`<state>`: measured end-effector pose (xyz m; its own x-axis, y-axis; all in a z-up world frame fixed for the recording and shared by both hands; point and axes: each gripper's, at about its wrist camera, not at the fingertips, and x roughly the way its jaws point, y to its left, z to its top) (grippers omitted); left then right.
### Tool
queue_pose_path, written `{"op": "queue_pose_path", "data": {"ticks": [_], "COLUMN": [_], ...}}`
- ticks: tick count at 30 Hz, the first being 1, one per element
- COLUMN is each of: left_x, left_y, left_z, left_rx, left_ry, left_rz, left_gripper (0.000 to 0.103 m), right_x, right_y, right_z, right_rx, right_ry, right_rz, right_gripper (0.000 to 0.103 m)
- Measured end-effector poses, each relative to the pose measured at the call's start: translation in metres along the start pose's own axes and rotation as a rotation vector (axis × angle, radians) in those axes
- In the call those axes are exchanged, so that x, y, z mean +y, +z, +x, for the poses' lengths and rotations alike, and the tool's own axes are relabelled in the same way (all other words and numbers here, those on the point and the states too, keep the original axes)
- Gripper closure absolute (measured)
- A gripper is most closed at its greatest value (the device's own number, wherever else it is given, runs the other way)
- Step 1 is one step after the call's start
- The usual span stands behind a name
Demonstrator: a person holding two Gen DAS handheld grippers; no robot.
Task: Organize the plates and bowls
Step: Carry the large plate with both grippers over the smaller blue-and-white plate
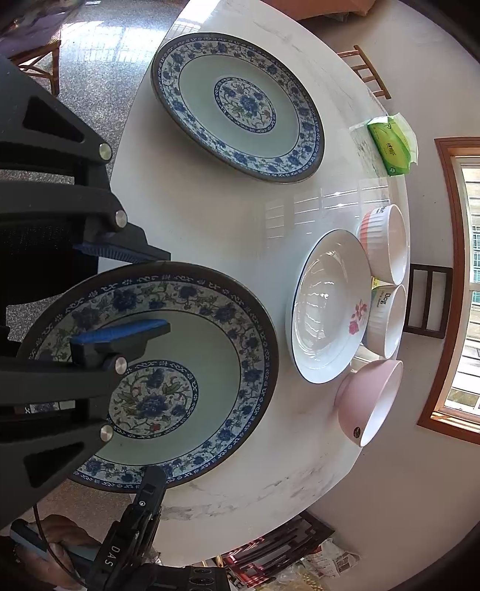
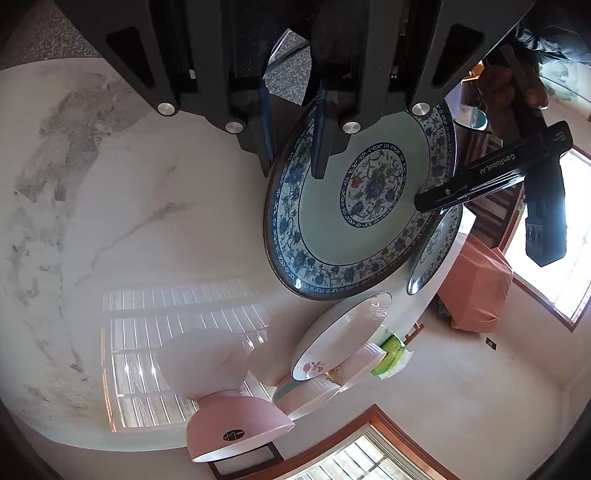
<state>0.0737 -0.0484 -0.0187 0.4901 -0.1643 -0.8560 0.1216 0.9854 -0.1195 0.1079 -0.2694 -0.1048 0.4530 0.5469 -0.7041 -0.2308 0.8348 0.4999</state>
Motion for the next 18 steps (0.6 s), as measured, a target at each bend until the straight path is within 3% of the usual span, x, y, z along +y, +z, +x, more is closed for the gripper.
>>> {"op": "queue_pose_path", "data": {"ticks": [18], "left_x": [0.044], "left_y": [-0.007], "left_z": [-0.021], "left_rx": [-0.031], "left_ry": [0.014], "left_rz": [-0.083], "left_gripper": [0.073], "right_x": [0.033], "right_y": [0.011], "right_z": [0.021], "right_rx": [0.020], "right_ry": [0.031], "right_rz": [-0.043], "right_gripper": [0.084]}}
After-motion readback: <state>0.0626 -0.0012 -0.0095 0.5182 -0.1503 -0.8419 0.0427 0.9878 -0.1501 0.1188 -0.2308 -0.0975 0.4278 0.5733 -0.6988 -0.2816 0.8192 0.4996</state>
